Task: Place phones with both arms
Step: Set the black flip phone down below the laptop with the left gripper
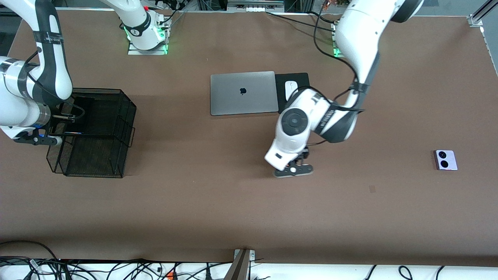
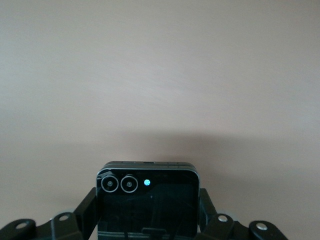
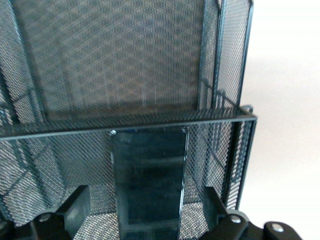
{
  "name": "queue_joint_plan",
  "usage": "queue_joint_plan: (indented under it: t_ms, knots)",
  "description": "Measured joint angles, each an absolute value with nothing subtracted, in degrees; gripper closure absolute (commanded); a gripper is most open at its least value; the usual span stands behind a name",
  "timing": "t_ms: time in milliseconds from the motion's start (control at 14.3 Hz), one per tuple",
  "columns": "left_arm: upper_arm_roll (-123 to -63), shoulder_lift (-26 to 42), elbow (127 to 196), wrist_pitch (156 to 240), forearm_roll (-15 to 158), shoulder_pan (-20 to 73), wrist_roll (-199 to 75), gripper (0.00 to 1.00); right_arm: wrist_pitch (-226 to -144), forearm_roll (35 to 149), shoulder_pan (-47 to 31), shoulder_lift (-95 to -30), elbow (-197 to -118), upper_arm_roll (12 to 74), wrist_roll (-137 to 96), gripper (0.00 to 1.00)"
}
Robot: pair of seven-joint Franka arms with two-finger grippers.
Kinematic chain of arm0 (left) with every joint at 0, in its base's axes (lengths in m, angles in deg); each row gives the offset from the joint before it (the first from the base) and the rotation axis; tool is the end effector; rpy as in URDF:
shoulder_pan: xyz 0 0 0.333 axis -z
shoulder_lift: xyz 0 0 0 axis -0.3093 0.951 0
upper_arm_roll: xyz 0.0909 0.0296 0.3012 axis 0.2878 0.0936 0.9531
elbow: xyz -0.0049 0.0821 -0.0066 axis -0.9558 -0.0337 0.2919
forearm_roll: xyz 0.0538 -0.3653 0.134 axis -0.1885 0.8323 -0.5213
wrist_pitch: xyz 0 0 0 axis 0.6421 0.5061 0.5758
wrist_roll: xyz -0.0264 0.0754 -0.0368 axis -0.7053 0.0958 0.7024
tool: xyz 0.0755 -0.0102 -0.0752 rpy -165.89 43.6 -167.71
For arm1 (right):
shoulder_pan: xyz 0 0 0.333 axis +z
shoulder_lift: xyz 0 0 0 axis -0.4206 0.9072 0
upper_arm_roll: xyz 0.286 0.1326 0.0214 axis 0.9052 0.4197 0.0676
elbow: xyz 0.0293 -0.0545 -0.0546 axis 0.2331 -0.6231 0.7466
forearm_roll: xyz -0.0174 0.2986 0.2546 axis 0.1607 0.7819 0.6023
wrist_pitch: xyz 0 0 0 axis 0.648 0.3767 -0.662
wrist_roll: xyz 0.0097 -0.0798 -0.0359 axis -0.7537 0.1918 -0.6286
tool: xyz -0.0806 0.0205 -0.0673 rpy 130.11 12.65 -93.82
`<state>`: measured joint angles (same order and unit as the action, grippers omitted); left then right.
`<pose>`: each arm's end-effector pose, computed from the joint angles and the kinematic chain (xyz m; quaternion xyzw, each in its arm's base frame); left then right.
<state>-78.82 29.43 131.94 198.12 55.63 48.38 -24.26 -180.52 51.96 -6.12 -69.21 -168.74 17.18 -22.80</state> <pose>0.6336 -0.4095 0.2792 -0.9973 -0.0682 -0.0158 0.0216 0.5726 -0.1167 0.3461 0.9881 -0.0313 -0.1302 0.0759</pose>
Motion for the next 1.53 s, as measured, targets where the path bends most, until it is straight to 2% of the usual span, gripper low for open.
queue_joint_plan:
  t_ms: [627,976,1533]
  knots:
    - [-78.9,34.4,128.8,204.0,55.6,57.4,-18.1,0.73,-172.2,55.9,-3.9,-69.4,-155.2,20.7,-22.7,0.00]
    - [-78.9,37.9,125.5,207.2,55.6,60.4,-17.7,0.73,-172.2,62.3,-1.7,-69.2,-153.1,21.0,-19.1,0.00]
    - [-78.8,44.3,124.3,215.3,55.6,62.4,-17.6,0.73,-172.2,64.0,1.1,-67.2,-151.0,21.2,-13.4,0.00]
